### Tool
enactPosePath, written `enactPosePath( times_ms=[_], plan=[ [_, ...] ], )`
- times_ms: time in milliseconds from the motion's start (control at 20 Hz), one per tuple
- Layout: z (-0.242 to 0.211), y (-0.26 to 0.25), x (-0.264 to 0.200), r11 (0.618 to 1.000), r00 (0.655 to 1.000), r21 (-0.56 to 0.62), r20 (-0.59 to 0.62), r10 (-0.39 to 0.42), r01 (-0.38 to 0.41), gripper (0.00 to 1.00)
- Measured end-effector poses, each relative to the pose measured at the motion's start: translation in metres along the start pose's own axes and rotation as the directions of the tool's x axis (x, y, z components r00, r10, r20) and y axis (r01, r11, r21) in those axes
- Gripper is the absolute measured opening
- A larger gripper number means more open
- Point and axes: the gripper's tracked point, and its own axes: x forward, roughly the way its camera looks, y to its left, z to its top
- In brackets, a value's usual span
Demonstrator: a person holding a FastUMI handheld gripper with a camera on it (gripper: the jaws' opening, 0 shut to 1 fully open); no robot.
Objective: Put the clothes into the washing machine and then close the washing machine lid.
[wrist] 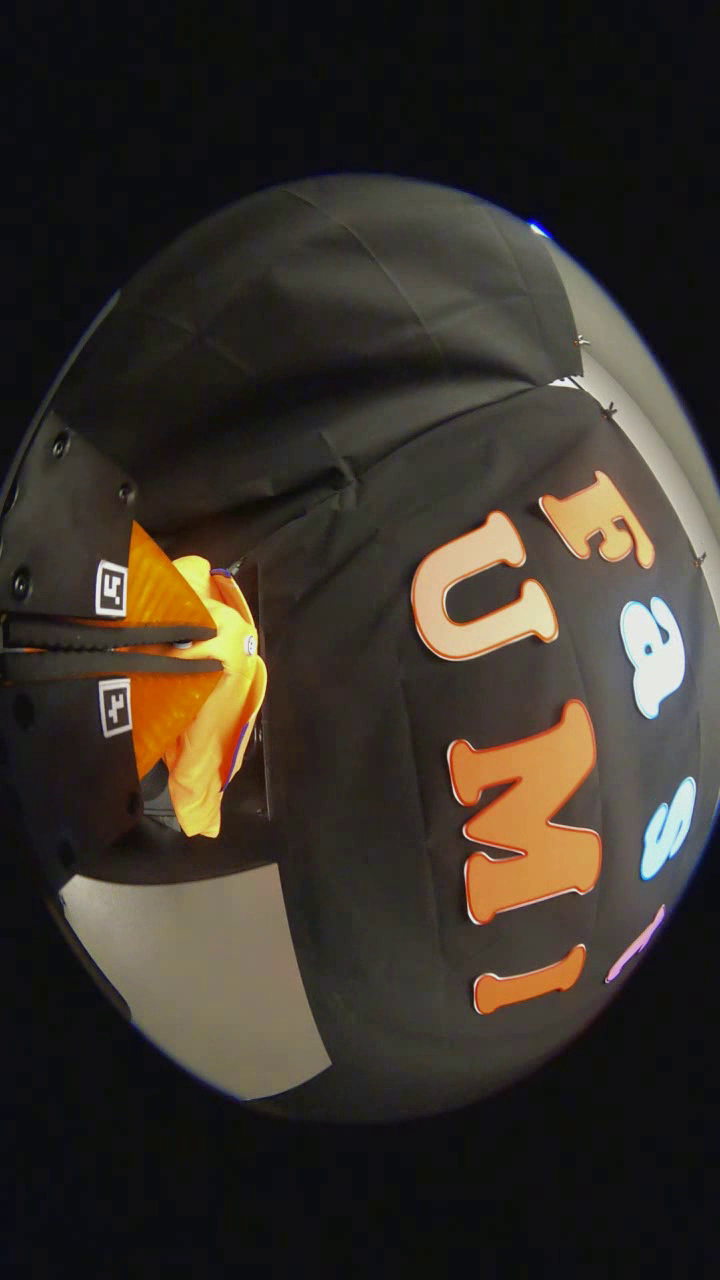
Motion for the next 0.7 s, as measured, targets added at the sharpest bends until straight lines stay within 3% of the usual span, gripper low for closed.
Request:
enactPosePath(
  times_ms=[250, 700],
  plan=[
    [-0.029, 0.005, 0.044, 0.999, 0.998, 0.034, -0.050, 0.031, -0.029, 0.09],
    [-0.101, -0.013, 0.127, 0.998, 0.987, 0.065, -0.163, -0.004, 0.015, 0.09]
  ],
)
